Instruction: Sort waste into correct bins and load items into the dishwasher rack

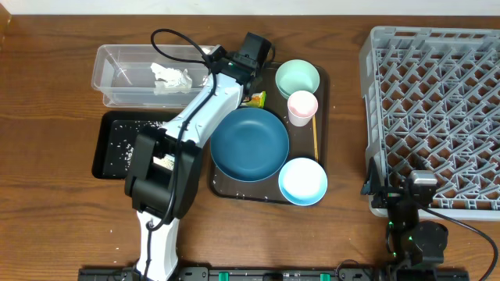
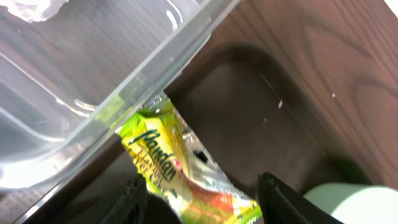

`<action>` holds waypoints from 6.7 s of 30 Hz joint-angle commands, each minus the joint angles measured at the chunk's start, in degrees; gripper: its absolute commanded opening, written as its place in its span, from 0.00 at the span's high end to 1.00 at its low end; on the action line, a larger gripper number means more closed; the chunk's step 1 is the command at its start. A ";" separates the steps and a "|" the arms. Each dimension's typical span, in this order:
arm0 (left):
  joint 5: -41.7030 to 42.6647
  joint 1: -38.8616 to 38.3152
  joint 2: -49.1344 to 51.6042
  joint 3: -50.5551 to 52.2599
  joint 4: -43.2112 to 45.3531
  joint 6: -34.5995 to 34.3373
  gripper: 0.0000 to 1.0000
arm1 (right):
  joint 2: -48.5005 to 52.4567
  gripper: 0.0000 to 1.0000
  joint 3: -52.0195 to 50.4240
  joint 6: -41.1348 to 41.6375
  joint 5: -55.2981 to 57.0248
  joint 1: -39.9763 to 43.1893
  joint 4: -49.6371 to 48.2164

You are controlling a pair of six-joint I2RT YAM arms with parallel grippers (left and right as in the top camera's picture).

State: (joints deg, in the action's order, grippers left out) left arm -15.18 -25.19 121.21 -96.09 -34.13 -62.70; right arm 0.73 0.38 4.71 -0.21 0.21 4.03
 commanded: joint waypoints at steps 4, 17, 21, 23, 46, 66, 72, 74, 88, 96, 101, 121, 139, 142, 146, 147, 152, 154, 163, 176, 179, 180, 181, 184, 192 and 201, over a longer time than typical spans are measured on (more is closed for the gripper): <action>-3.65 0.09 4.72 -0.02 0.72 -1.60 0.41 | -0.33 0.01 -0.07 -0.72 0.15 0.57 0.22; -8.46 -0.13 7.78 -0.02 3.45 -1.70 0.41 | -0.33 0.01 -0.07 -0.72 0.15 0.57 0.22; -8.46 -0.13 7.82 -0.02 4.31 -1.70 0.41 | -0.33 0.01 -0.07 -0.72 0.15 0.57 0.22; -8.44 -0.20 7.85 0.00 4.28 -1.68 0.41 | -0.33 0.01 -0.07 -0.72 0.15 0.57 0.22; -8.24 -1.79 10.29 -0.02 4.02 -1.44 0.74 | -0.33 0.01 -0.07 -0.72 0.15 0.57 0.22; -8.26 -3.28 1.22 -0.04 2.73 1.57 0.94 | -0.33 0.01 -0.07 -0.72 0.15 0.57 0.22; -8.37 -3.67 -3.10 -0.04 2.71 2.69 0.95 | -0.33 0.01 -0.07 -0.72 0.15 0.57 0.22; -8.48 -3.30 -4.63 -0.04 2.73 2.67 0.94 | -0.33 0.01 -0.07 -0.72 0.15 0.57 0.22; -14.53 6.67 -8.68 -0.02 2.56 2.64 0.94 | -0.33 0.01 -0.07 -0.72 0.15 0.57 0.22; -13.77 14.58 -8.68 -0.02 2.29 2.67 0.59 | -0.33 0.01 -0.07 -0.72 0.15 0.57 0.22; -13.77 16.33 -8.68 -0.02 0.13 2.67 0.47 | -0.33 0.01 -0.07 -0.72 0.17 0.57 0.22; -8.72 19.67 -27.58 -0.02 -24.76 2.43 0.45 | -0.33 0.01 -0.07 -0.72 0.15 0.57 0.22; -17.77 41.48 -33.99 -0.02 -49.64 -15.21 0.20 | -0.33 0.01 -0.07 -0.72 0.15 0.57 0.22; -15.15 46.62 -33.99 0.00 -49.66 -15.17 0.15 | -0.33 0.01 -0.07 -0.72 0.15 0.57 0.22; -13.75 50.51 -33.99 -0.02 -50.21 -15.15 0.12 | -0.33 0.01 -0.07 -0.72 0.15 0.57 0.22; -13.75 51.10 -33.99 0.00 -50.23 -15.15 0.12 | -0.33 0.01 -0.07 -0.72 0.15 0.57 0.22; -13.75 51.80 -33.99 0.00 -50.21 -15.17 0.11 | -0.33 0.01 -0.07 -0.72 0.15 0.57 0.22; -13.75 51.80 -33.99 -0.02 -50.23 -15.17 0.11 | -0.33 0.01 -0.07 -0.72 0.17 0.57 0.22; -13.75 51.80 -33.99 0.00 -50.23 -15.17 0.10 | -0.35 0.01 -0.07 -1.05 2.23 0.57 -0.85; -13.75 51.80 -33.99 0.00 -50.23 -15.17 0.09 | -0.33 0.01 -0.07 9.40 -0.90 0.57 -23.06; -13.75 51.80 -33.99 -0.02 -50.23 -15.17 0.09 | -0.22 0.01 -0.07 19.56 -5.73 0.52 -32.35; -13.75 51.80 -33.99 -0.02 -50.23 -15.17 0.09 | 0.15 0.01 -0.07 21.24 -5.73 0.50 -36.50; -13.75 51.80 -33.99 -0.02 -50.23 -15.17 0.09 | 0.66 0.01 -0.07 21.42 -5.70 0.50 -40.11; -13.75 51.80 -33.99 -0.02 -50.23 -15.17 0.09 | 3.39 0.01 0.15 21.24 -5.57 0.52 -50.69; -13.75 51.80 -33.99 -0.02 -50.23 -15.17 0.09 | 20.74 0.01 17.22 14.71 -18.32 0.50 -52.78; -13.75 51.80 -33.99 -0.02 -50.23 -15.17 0.09 | 56.65 0.01 58.29 1.42 -43.78 -1.42 -19.02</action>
State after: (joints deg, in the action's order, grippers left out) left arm -28.42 26.37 87.64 -96.01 -84.03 -76.95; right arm 49.04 49.71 12.95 -32.47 0.08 -21.28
